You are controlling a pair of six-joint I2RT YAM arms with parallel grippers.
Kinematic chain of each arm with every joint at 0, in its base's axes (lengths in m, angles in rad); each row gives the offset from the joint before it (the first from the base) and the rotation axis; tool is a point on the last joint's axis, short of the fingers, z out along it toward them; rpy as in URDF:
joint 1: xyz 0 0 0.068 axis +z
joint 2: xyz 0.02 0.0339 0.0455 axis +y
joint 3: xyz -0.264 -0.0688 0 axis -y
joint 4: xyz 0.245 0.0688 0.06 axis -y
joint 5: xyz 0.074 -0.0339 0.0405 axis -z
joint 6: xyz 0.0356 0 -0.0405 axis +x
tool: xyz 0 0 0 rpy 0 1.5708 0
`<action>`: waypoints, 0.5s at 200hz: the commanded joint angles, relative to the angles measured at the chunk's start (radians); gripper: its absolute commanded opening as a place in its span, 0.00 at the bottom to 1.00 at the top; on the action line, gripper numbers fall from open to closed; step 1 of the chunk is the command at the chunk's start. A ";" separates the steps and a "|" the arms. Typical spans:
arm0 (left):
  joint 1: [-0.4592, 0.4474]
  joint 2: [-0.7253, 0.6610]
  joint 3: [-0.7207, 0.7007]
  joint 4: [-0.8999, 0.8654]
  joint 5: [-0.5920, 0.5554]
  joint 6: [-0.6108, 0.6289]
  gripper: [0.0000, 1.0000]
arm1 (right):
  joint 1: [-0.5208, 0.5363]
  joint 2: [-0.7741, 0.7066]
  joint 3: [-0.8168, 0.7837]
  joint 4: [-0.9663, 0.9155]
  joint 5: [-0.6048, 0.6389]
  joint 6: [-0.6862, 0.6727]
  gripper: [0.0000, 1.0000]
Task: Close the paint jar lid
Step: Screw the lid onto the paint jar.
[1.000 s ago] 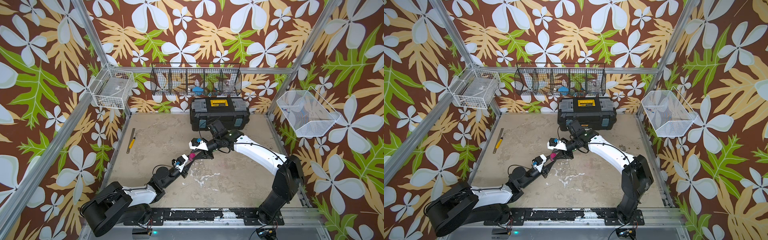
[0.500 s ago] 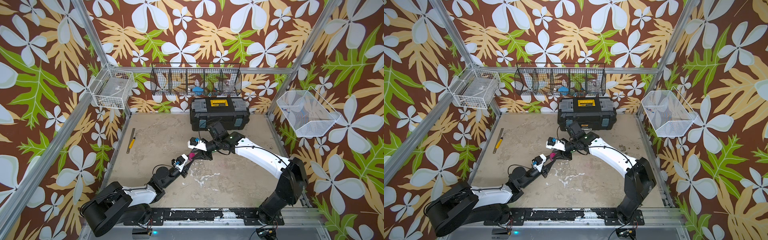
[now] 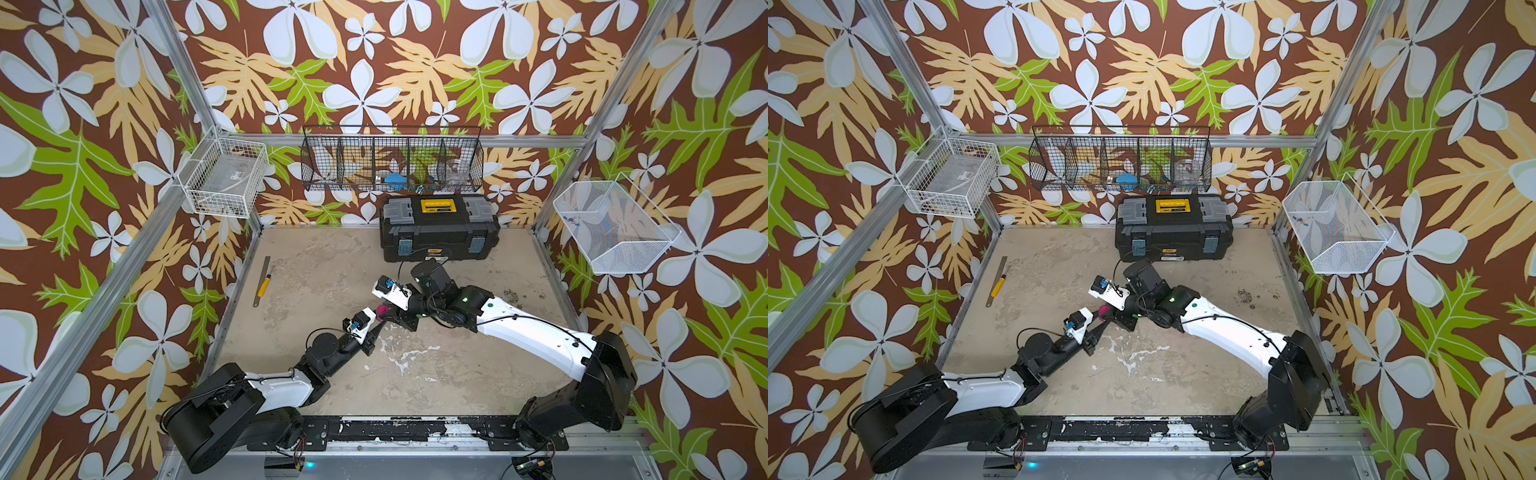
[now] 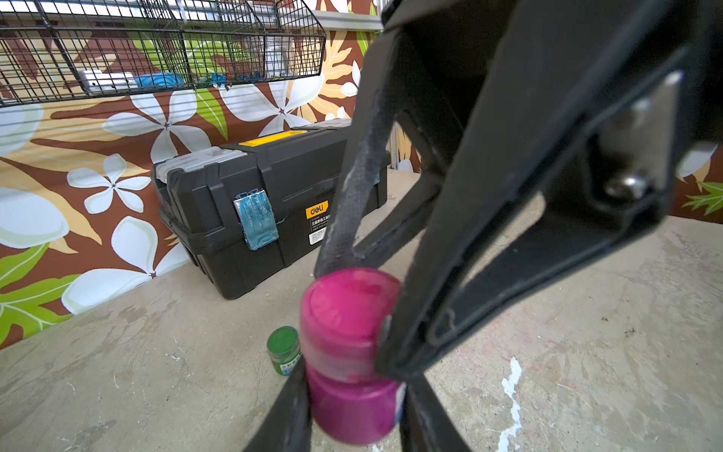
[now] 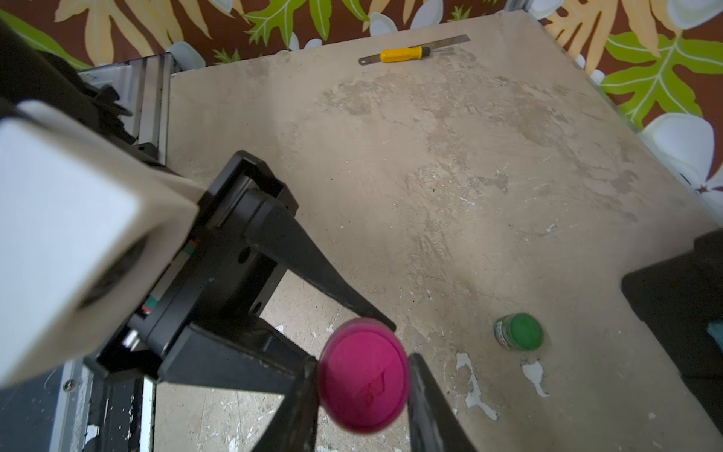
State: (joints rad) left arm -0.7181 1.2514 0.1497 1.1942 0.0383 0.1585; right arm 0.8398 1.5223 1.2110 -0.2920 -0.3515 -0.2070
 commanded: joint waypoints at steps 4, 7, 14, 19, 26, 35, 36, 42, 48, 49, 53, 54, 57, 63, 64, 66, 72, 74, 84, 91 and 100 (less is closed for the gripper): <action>-0.001 0.000 0.005 0.049 0.029 -0.001 0.04 | 0.049 -0.021 -0.027 0.061 0.181 0.158 0.15; -0.001 0.001 0.005 0.050 0.029 -0.001 0.04 | 0.055 -0.023 -0.028 0.060 0.193 0.167 0.16; -0.001 0.001 0.005 0.048 0.029 -0.001 0.04 | 0.071 -0.026 -0.034 0.057 0.223 0.190 0.16; -0.001 0.002 0.005 0.049 0.029 -0.001 0.04 | 0.081 -0.028 -0.036 0.052 0.246 0.208 0.16; -0.001 0.001 0.005 0.050 0.029 -0.001 0.04 | 0.096 -0.031 -0.040 0.050 0.275 0.236 0.16; -0.001 0.002 0.005 0.048 0.029 -0.001 0.04 | 0.111 -0.031 -0.041 0.045 0.314 0.280 0.16; -0.001 0.001 0.004 0.050 0.029 -0.001 0.04 | 0.112 -0.031 -0.041 0.044 0.318 0.286 0.16; -0.001 0.001 0.005 0.049 0.029 -0.001 0.04 | 0.120 -0.030 -0.038 0.038 0.338 0.312 0.16; -0.001 0.001 0.005 0.050 0.029 -0.001 0.04 | 0.125 -0.027 -0.036 0.032 0.350 0.343 0.15; -0.001 0.001 0.004 0.050 0.029 -0.001 0.04 | 0.126 -0.027 -0.035 0.030 0.351 0.347 0.15; -0.001 0.002 0.005 0.049 0.029 -0.001 0.04 | 0.129 -0.025 -0.034 0.025 0.352 0.365 0.16; -0.001 0.002 0.005 0.048 0.029 -0.001 0.04 | 0.129 -0.024 -0.034 0.023 0.353 0.370 0.16; -0.001 0.002 0.005 0.050 0.029 -0.001 0.04 | 0.130 -0.023 -0.032 0.017 0.357 0.382 0.16; -0.001 0.002 0.004 0.048 0.029 -0.001 0.04 | 0.132 -0.018 -0.027 0.006 0.364 0.408 0.16; -0.001 0.001 0.005 0.048 0.028 -0.001 0.04 | 0.132 -0.017 -0.026 0.004 0.365 0.414 0.16; -0.002 0.002 0.005 0.048 0.029 -0.001 0.04 | 0.131 -0.015 -0.024 0.000 0.365 0.422 0.16; -0.001 0.002 0.005 0.048 0.029 -0.001 0.04 | 0.132 -0.011 -0.019 -0.013 0.364 0.448 0.16; -0.001 0.001 0.005 0.048 0.029 -0.001 0.04 | 0.133 -0.009 -0.016 -0.018 0.364 0.456 0.16; -0.001 0.001 0.005 0.048 0.029 -0.001 0.04 | 0.134 0.003 -0.003 -0.041 0.362 0.496 0.17; -0.001 0.002 0.004 0.048 0.029 -0.001 0.04 | 0.134 0.013 0.008 -0.060 0.351 0.522 0.17; -0.001 0.001 0.005 0.048 0.029 -0.001 0.04 | 0.134 0.026 0.021 -0.078 0.335 0.548 0.18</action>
State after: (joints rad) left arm -0.7181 1.2549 0.1497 1.1736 0.0368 0.1577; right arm 0.9710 1.5219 1.2068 -0.2993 -0.0143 0.2024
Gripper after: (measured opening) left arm 0.342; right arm 0.348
